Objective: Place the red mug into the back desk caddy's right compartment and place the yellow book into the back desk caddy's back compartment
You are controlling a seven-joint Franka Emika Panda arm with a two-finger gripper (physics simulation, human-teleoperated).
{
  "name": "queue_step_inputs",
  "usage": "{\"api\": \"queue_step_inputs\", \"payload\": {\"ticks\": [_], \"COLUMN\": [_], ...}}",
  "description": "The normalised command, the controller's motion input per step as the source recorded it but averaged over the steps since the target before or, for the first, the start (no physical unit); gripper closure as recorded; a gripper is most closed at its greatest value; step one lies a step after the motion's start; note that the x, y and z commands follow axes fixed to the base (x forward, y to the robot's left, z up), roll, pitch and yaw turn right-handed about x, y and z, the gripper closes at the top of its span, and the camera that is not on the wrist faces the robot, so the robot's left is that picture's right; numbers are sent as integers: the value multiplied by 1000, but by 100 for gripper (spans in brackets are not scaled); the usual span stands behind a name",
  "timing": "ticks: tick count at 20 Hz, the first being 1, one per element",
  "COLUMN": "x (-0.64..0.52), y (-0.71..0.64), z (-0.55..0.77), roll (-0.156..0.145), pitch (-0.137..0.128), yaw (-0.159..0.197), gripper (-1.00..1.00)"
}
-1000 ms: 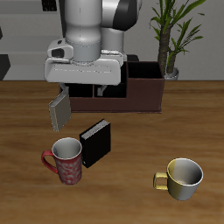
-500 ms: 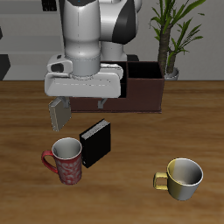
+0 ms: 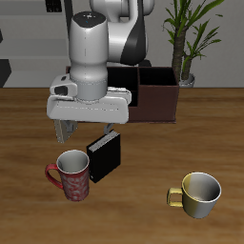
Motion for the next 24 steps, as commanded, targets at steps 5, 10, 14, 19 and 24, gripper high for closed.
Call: {"api": "queue_step_inputs", "payload": {"ticks": [5, 10, 14, 19, 24], "x": [71, 156, 118, 84, 44], "y": [20, -76, -121, 33, 31], "z": [-254, -332, -226, -262, -241], "roll": [21, -27, -23, -13, -3], "pitch": [10, 30, 32, 36, 29], "yaw": [-11, -19, -30, -8, -13], "gripper": [-100, -100, -100, -100, -100]}}
